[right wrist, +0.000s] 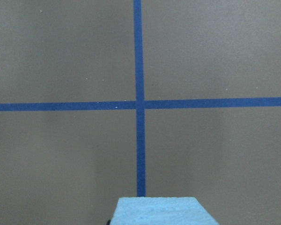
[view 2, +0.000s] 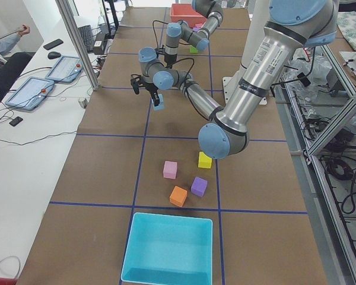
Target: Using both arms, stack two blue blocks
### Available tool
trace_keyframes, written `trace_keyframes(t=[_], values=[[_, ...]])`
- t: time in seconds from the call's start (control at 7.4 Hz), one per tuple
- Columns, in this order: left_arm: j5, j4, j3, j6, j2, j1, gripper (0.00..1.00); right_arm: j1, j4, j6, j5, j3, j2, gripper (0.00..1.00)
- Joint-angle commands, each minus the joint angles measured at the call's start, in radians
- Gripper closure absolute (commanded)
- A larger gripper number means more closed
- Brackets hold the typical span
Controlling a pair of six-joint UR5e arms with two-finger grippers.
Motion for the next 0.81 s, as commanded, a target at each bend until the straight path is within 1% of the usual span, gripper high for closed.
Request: trace_keyframes(t=[0.0, 0.14, 0.27, 0.41, 0.54, 0.68], values=[[0.000, 0.002, 0.003, -0.042, -0.030, 0.005, 0.45, -0.041, 0.004, 0.024, -0.046, -0.061, 0.029, 0.34], [0.000, 0.033, 0.004, -0.048, -0.051, 0.006, 0.45, -0.052, 0.007, 0.021, -0.050, -0.082, 0.029, 0.33], [0.000, 0.054, 0.004, -0.048, -0.068, 0.006, 0.45, -0.052, 0.007, 0.012, -0.050, -0.084, 0.025, 0.29], [0.000, 0.055, 0.004, -0.050, -0.068, 0.011, 0.46, -0.055, 0.006, 0.004, -0.052, -0.086, 0.022, 0.20], [0.000, 0.054, 0.006, -0.052, -0.074, 0.018, 0.46, -0.057, 0.004, -0.034, -0.052, -0.098, 0.020, 0.02], [0.000, 0.054, 0.026, -0.062, -0.105, 0.021, 0.45, -0.055, 0.004, -0.056, -0.050, -0.097, 0.017, 0.00]])
